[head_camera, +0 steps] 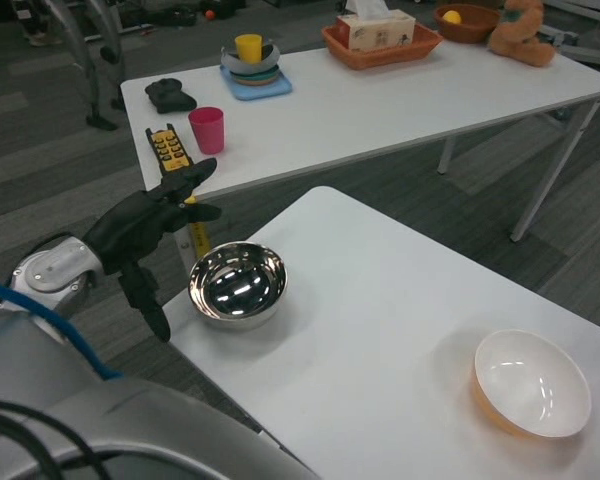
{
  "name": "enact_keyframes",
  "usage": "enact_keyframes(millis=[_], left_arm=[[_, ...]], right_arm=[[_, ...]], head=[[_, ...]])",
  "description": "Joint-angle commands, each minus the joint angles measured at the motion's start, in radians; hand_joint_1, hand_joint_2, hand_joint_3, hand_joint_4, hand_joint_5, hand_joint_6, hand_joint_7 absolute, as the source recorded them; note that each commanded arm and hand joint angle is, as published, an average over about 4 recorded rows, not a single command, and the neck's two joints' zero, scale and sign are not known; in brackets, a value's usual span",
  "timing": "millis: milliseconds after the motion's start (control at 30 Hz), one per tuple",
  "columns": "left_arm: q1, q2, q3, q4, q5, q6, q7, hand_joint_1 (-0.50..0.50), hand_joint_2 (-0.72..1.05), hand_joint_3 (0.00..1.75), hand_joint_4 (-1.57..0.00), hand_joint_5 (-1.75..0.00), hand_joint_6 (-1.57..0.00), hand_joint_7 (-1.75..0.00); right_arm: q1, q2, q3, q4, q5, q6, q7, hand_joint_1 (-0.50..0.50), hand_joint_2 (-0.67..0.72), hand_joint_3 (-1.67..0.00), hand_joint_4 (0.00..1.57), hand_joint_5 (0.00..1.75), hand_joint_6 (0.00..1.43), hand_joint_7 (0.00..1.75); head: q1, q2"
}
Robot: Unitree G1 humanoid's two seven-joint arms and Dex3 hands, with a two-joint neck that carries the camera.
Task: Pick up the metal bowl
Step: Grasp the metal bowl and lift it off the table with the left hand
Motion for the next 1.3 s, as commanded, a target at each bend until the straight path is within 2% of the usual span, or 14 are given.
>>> enact_keyframes(millis=[33, 233, 633, 900, 1100, 1300], left_arm=[[-0.036, -0.044, -0.014, 0.055, 0.043, -0.072, -0.016, -0.5, -0.28, 0.0, -0.11, -0.72, 0.0, -0.07], [-0.073, -0.071, -0.027, 0.136, 0.058, -0.169, -0.018, -0.5, -0.19, 0.0, -0.07, -0.72, 0.0, -0.07], [-0.077, -0.077, -0.029, 0.193, 0.052, -0.205, -0.018, -0.5, -0.19, 0.0, -0.07, -0.72, 0.0, -0.07], [-0.087, -0.097, -0.041, 0.25, 0.044, -0.246, -0.023, -0.5, -0.19, 0.0, -0.07, -0.72, 0.0, -0.07], [-0.13, -0.115, -0.073, 0.33, 0.038, -0.314, -0.026, -0.5, -0.19, 0.0, -0.07, -0.72, 0.0, -0.07], [-0.166, -0.127, -0.092, 0.393, 0.036, -0.367, -0.03, -0.5, -0.19, 0.0, -0.07, -0.72, 0.0, -0.07]], right_arm=[[-0.022, -0.01, 0.0, -0.008, 0.004, -0.008, -0.002, -0.46, 0.72, 0.0, 0.0, 0.0, 0.0, 0.0], [-0.022, -0.015, 0.0, -0.026, 0.004, -0.008, -0.002, -0.46, 0.72, 0.0, 0.0, 0.0, 0.0, 0.0], [-0.015, -0.023, -0.004, -0.057, 0.004, -0.01, -0.002, -0.46, 0.72, 0.0, 0.0, 0.0, 0.0, 0.0], [-0.012, -0.023, -0.006, -0.07, 0.004, -0.01, -0.002, -0.46, 0.72, 0.0, 0.0, 0.0, 0.0, 0.0], [-0.007, -0.023, -0.006, -0.082, 0.004, -0.012, -0.002, -0.46, 0.69, 0.0, 0.0, 0.0, 0.0, 0.0], [0.001, -0.022, -0.01, -0.097, 0.004, -0.012, -0.002, -0.46, 0.72, 0.0, 0.0, 0.0, 0.0, 0.0]], head=[[-0.008, 0.0], [-0.023, 0.01], [-0.028, 0.022], [-0.026, 0.019], [-0.027, 0.01], [-0.031, 0.002]])
